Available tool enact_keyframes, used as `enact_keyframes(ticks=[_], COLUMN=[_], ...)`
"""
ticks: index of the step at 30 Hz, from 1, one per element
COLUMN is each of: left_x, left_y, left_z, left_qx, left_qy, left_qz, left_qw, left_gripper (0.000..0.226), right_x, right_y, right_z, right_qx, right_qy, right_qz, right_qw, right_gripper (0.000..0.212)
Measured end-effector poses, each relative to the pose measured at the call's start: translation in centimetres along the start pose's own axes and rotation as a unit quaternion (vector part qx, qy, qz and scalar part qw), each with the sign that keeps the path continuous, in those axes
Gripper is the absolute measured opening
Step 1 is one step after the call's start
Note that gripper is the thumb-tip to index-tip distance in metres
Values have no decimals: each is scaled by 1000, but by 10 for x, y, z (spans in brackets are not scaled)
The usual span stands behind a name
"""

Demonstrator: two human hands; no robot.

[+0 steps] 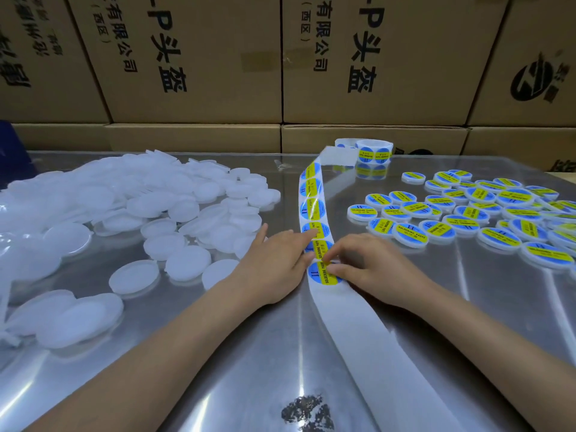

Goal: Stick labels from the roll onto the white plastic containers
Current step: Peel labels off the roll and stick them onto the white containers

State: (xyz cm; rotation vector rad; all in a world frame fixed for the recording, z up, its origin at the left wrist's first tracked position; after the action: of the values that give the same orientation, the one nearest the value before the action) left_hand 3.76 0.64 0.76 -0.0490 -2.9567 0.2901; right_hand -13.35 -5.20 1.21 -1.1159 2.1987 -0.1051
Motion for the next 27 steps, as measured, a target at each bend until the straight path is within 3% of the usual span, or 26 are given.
enact_keyframes(ticks=[4, 8, 10, 14, 19, 23, 27], left_x=[-2, -8, -10, -4, 3, 4, 3], left_y=[0, 2, 4, 3, 2, 3, 2], left_z=[-4, -12, -10, -5, -5, 0, 1], left_qx=[40, 58, 48, 47, 92, 70, 45], left_qy=[-78, -159, -126, -42, 82, 91, 99], left_qz=[-24, -102, -108, -31, 26, 47, 53], left_qw=[996, 980, 985, 998, 992, 992, 993], left_gripper=[42, 38, 37, 36, 41, 54, 53], right_x=[1, 6, 8, 8, 11, 12, 10], right_y=[-2, -2, -3, -7, -9, -9, -6], right_z=[1, 3, 4, 6, 8, 6, 6], right_qx=[-7, -11, -14, -5, 10, 18, 31], right_qy=[-3, 4, 5, -2, -12, -14, -38], right_qz=[12, 22, 27, 26, 32, 43, 44], right_qw=[1000, 1000, 1000, 1000, 999, 999, 998], right_gripper=[29, 42, 45, 44, 44, 42, 31])
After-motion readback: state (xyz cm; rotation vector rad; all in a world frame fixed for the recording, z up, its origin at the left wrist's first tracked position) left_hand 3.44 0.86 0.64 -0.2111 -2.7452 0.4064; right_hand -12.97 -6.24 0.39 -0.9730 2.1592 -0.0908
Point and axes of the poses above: each hand's wrist, its own y-axis away from the middle knuckle, its own z-axis out of the palm, x = y × z, the point moved 1 cm from there along -y, towards the middle knuckle, and after that the axes turned 5 degrees about -y, right-handed, at the moved point
